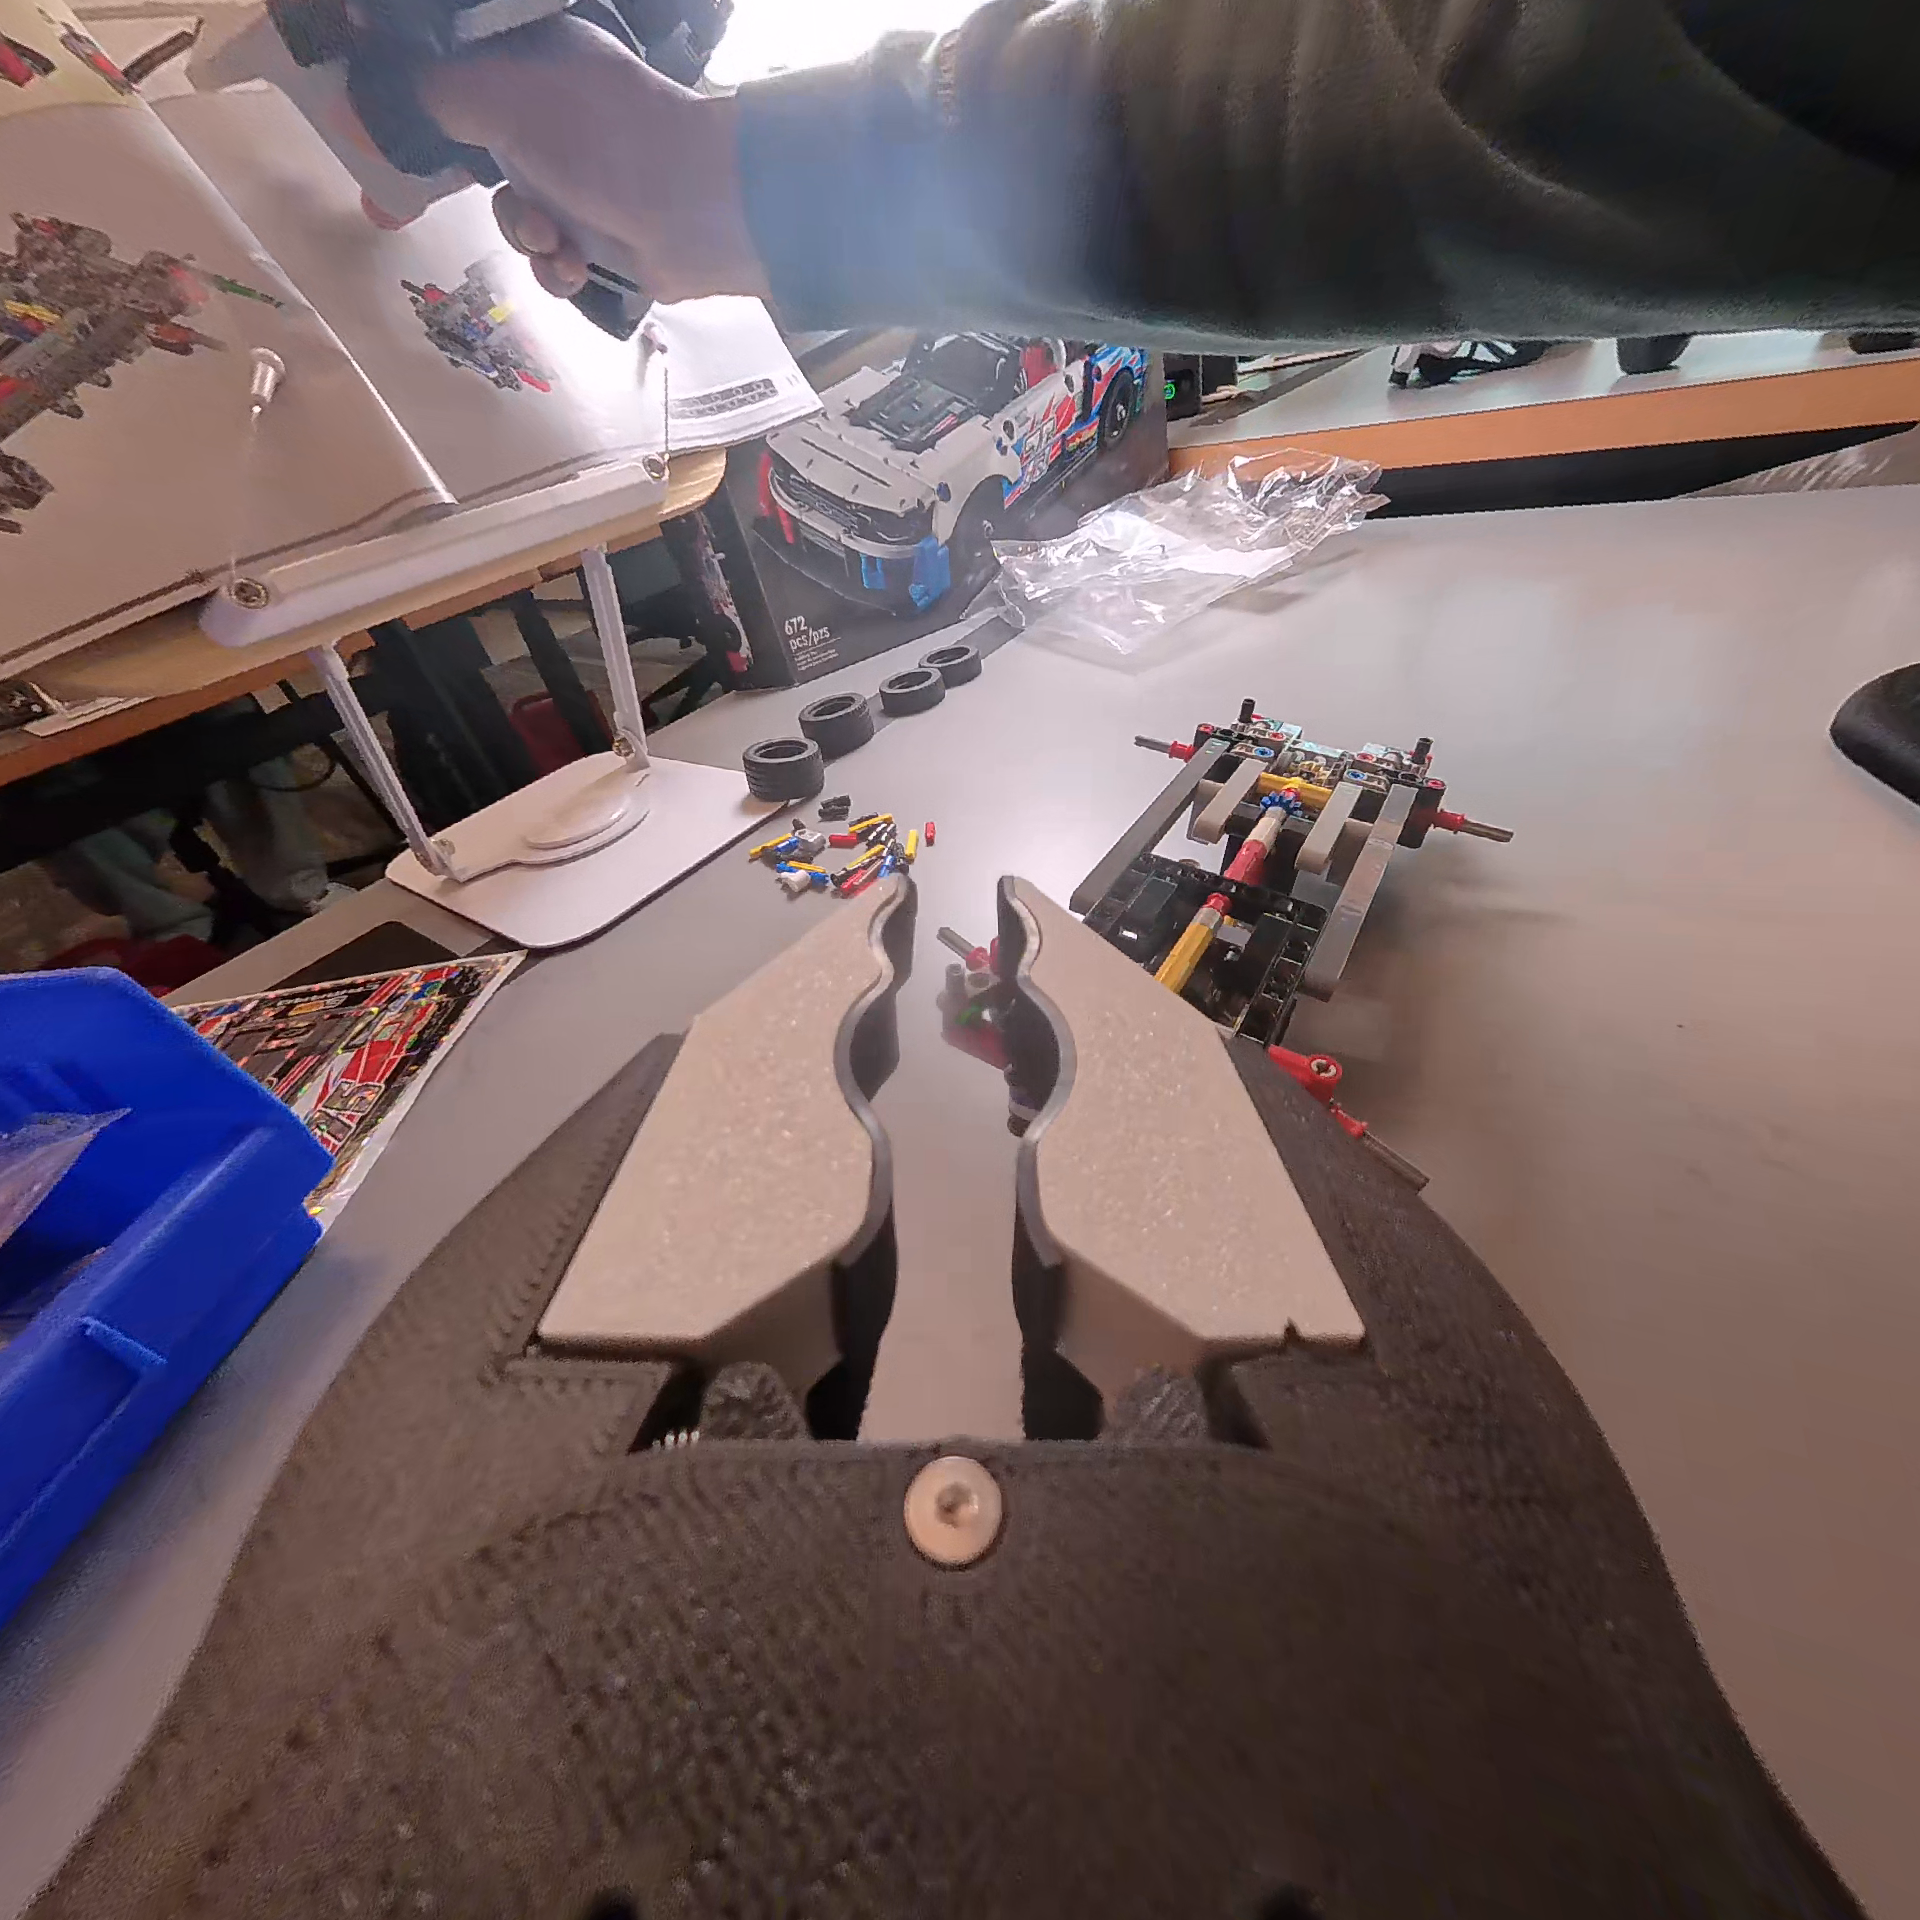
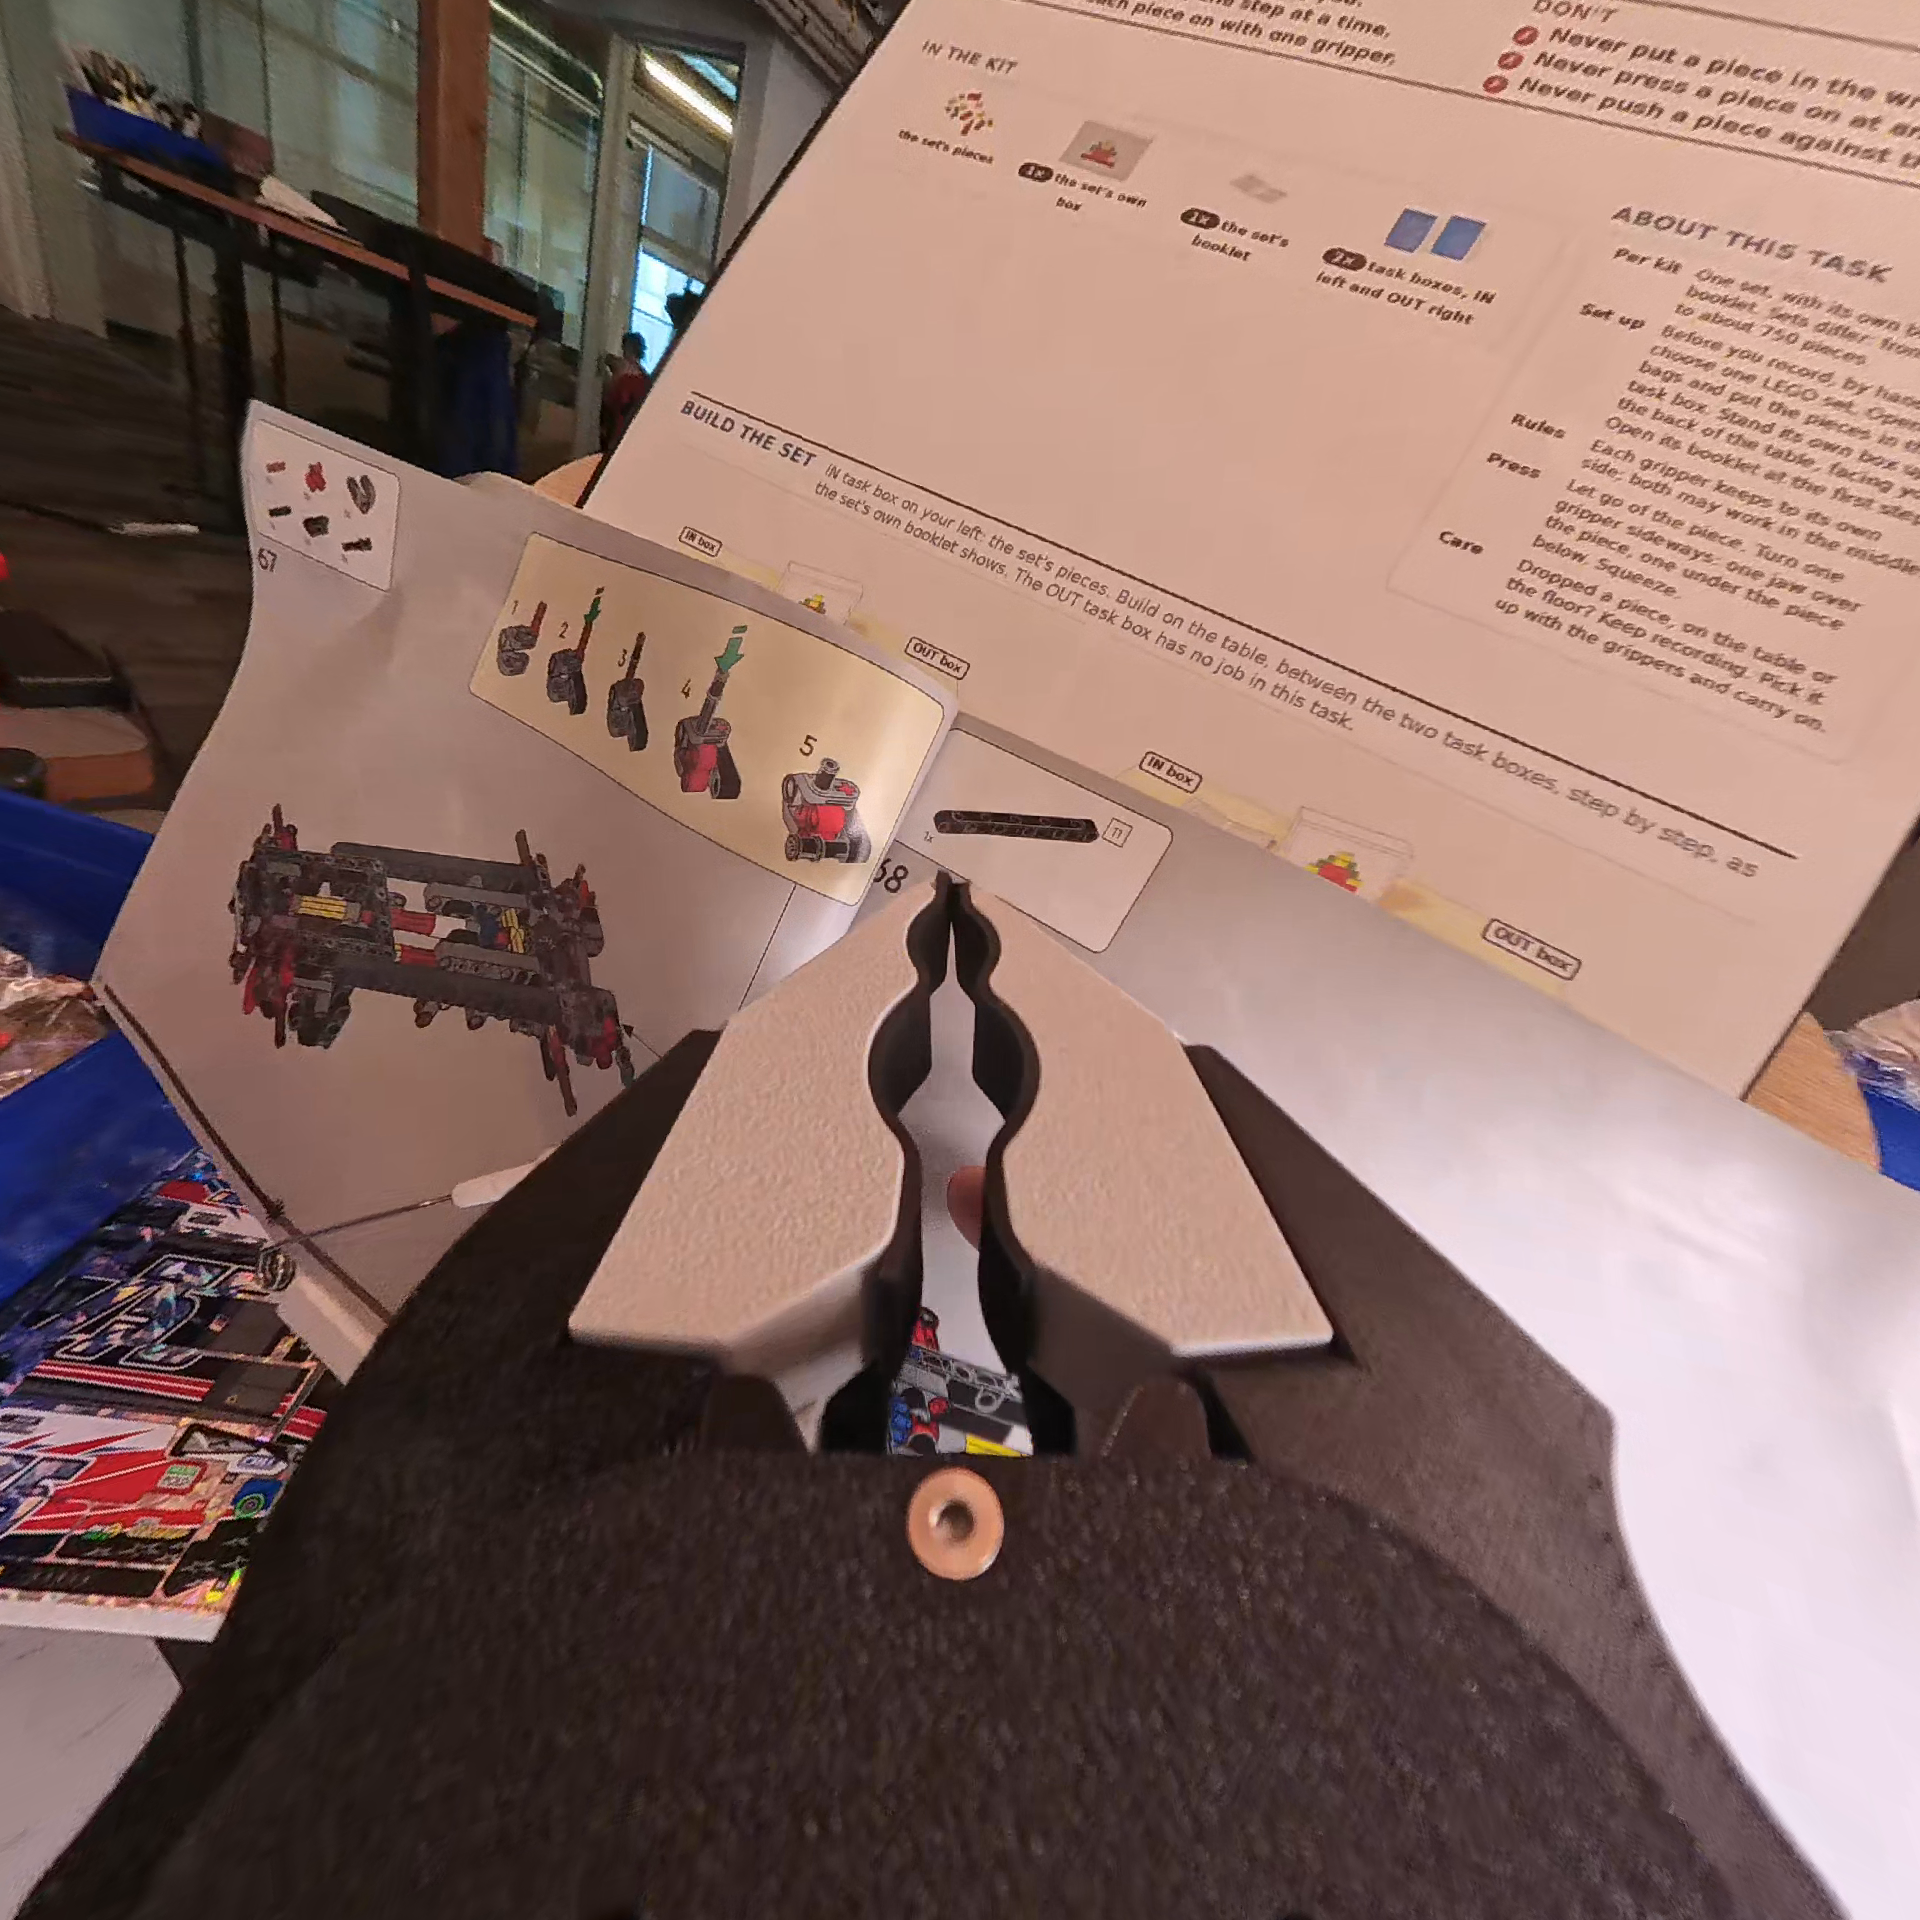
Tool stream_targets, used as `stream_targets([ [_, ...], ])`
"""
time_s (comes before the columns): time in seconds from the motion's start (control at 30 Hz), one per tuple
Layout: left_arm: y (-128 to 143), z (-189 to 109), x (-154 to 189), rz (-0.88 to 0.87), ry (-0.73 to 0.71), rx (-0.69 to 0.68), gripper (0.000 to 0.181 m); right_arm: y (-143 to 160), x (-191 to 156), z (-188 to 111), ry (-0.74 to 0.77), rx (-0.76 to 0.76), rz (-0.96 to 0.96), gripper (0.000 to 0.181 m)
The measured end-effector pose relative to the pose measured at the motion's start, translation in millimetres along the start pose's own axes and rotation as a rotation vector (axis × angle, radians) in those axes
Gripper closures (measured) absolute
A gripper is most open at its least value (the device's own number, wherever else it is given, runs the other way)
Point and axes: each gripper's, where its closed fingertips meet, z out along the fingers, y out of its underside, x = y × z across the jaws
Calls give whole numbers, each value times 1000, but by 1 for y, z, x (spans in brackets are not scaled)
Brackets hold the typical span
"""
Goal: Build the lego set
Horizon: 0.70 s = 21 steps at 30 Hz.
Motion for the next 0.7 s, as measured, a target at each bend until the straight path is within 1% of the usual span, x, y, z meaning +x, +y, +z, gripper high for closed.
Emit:
stream_targets([
  [0.03, 1, 0, 1, 1, 3, -6, 168, 1, 0, 1, -2, -5, -1, 181],
  [0.27, 5, 2, 1, 24, -11, -31, 166, -1, 1, -2, 0, 5, 5, 181],
  [0.4, 3, -1, -8, 9, -55, -18, 164, -5, 2, -18, -3, 30, 4, 181],
  [0.5, -1, -4, -17, -6, -99, 1, 160, -3, 3, -39, 1, 44, -5, 181],
  [0.57, -2, -5, -22, -18, -122, 8, 157, -4, 2, -59, -2, 60, 15, 181],
  [0.63, -2, -6, -26, -26, -141, 13, 154, -6, -2, -85, -12, 84, 38, 181],
  [0.7, -4, -8, -30, -31, -159, 22, 153, -5, -9, -118, -20, 105, 67, 181],
])
